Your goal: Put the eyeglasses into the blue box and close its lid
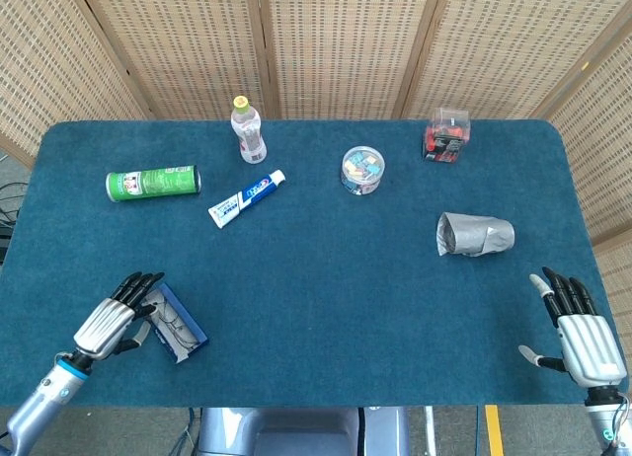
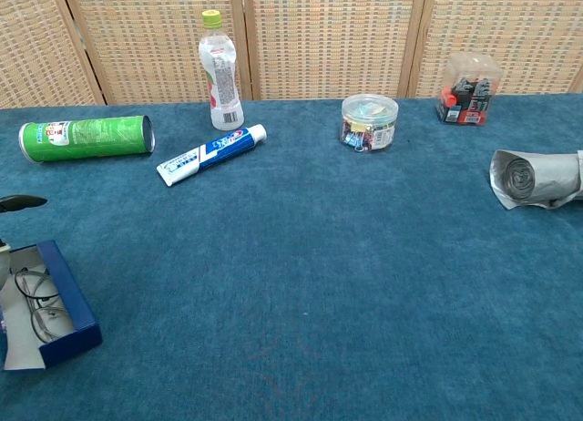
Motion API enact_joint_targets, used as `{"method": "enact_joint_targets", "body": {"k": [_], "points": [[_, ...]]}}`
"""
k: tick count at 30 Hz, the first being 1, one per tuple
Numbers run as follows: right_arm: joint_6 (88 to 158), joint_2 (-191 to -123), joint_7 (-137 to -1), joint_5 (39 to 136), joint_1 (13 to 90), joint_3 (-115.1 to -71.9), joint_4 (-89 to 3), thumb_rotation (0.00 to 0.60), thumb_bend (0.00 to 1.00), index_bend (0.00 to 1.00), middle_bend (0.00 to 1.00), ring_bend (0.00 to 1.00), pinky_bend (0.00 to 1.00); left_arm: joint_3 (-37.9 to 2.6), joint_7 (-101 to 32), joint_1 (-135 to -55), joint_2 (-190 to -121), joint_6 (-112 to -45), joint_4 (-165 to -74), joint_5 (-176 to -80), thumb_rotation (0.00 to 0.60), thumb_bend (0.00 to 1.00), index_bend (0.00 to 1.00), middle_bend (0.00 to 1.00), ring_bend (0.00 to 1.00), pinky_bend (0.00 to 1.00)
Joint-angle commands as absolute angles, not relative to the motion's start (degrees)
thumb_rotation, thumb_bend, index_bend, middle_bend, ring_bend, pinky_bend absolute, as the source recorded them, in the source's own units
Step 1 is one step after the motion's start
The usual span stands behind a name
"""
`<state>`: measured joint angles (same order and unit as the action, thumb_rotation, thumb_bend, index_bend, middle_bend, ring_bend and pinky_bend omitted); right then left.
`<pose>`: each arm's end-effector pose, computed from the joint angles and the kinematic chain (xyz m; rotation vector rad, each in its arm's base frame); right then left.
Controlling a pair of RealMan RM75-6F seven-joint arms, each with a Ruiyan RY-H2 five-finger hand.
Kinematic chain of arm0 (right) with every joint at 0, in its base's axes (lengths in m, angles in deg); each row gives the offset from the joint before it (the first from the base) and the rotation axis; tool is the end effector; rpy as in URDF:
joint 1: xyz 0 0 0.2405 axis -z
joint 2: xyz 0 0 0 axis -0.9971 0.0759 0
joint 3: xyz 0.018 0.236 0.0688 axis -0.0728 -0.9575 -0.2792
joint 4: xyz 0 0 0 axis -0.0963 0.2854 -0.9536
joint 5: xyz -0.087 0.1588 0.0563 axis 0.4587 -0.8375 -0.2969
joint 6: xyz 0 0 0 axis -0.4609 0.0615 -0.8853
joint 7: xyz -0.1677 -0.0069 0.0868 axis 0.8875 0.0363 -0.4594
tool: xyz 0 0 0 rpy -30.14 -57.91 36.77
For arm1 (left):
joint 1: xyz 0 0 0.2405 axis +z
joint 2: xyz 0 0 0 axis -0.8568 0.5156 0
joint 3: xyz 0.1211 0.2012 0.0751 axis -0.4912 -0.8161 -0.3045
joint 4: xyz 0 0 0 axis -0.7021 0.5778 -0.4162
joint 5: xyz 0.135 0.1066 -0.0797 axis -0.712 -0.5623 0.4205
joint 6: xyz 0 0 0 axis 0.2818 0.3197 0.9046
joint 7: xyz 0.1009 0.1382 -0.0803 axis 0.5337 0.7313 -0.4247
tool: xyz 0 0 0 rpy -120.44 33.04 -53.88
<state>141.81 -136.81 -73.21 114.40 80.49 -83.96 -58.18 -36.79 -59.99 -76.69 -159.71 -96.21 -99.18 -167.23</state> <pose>-0.2996 -0.2179 0.1652 1.4658 -0.9598 0.9066 -0.3011 0.2485 0.0348 -1.9029 -0.9868 -1.0347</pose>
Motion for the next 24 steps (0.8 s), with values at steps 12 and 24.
{"method": "enact_joint_targets", "body": {"k": [12, 24], "points": [[141.7, -136.8, -73.1, 114.4, 80.5, -84.0, -58.3, 0.6, 0.0, 0.0, 0.0, 0.0, 0.0, -38.6, -52.5, -78.2, -151.0, -90.0, -110.7, -167.3, 0.6, 0.61, 0.67, 0.0, 0.0, 0.0], [141.5, -136.7, -73.3, 114.3, 80.4, -83.9, -58.2, 0.6, 0.0, 0.0, 0.0, 0.0, 0.0, -36.0, -52.8, -81.5, -153.2, -83.7, -111.9, -164.8, 0.6, 0.62, 0.67, 0.0, 0.0, 0.0]]}}
